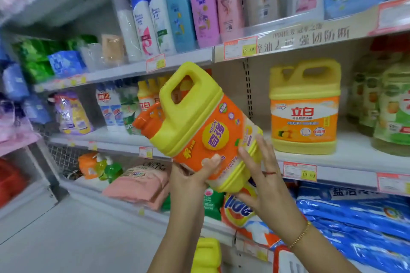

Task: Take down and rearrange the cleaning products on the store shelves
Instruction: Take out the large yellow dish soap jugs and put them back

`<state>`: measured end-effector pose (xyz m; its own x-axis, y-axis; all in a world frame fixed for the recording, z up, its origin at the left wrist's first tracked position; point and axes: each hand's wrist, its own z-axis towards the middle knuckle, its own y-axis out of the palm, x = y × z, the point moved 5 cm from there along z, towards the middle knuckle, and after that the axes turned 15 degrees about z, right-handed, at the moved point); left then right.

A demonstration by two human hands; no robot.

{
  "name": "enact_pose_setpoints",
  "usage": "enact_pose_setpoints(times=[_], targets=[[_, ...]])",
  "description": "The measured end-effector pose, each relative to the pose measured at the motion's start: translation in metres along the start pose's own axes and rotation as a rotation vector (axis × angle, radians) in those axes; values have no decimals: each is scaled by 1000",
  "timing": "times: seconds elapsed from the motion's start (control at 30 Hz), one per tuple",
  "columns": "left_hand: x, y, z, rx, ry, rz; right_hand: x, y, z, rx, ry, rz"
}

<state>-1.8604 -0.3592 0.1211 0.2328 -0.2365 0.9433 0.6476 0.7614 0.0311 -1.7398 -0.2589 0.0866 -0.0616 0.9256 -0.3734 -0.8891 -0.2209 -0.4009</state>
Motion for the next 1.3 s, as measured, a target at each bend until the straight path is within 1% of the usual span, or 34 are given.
enact_pose_setpoints(times=[0.03,0.1,0.13,0.2,0.27,0.37,0.43,0.5,0.53,0.6,0.63,0.67,0.73,0.83,0.9,1.0,1.1,1.17,1.23,1.3], targets=[[0,3,-1,-22,-22,-35,2,0,1,38,-44,-78],[3,9,-5,-79,-58,-95,2,-6,7,133,-123,-138],[4,12,-5,-108,-66,-139,0,-12,11,172,-165,-136],[8,13,-3,-171,-71,-216,-3,-22,20,198,-218,-82],[13,12,3,-241,-45,-256,-3,-26,25,205,-197,-1],[19,10,11,-337,0,-318,-3,-21,25,195,-84,179],[16,6,15,-353,22,-338,-6,-13,24,168,27,352],[10,0,18,-319,22,-293,-14,-6,24,139,137,567],[6,-3,19,-285,6,-274,-14,-1,23,103,213,624],[1,-9,22,-251,-19,-289,-16,7,21,-20,323,816],[0,-12,23,-256,-12,-297,-18,9,20,-24,379,953],[0,-14,24,-271,-1,-298,-20,10,18,-33,391,1032],[2,-18,24,-295,14,-304,-20,9,17,-7,373,1101],[7,-20,23,-287,30,-312,-13,18,18,50,518,1340],[6,-18,21,-182,33,-315,-13,22,23,108,577,1303],[1,-18,18,-10,-1,-331,-15,21,23,153,477,1021],[0,-19,15,82,2,-373,-24,26,19,89,411,697],[3,-16,13,101,21,-367,-31,25,19,68,307,461],[7,-7,9,59,20,-358,-35,19,21,135,212,363],[12,1,8,-39,19,-346,-34,9,22,220,168,301]])
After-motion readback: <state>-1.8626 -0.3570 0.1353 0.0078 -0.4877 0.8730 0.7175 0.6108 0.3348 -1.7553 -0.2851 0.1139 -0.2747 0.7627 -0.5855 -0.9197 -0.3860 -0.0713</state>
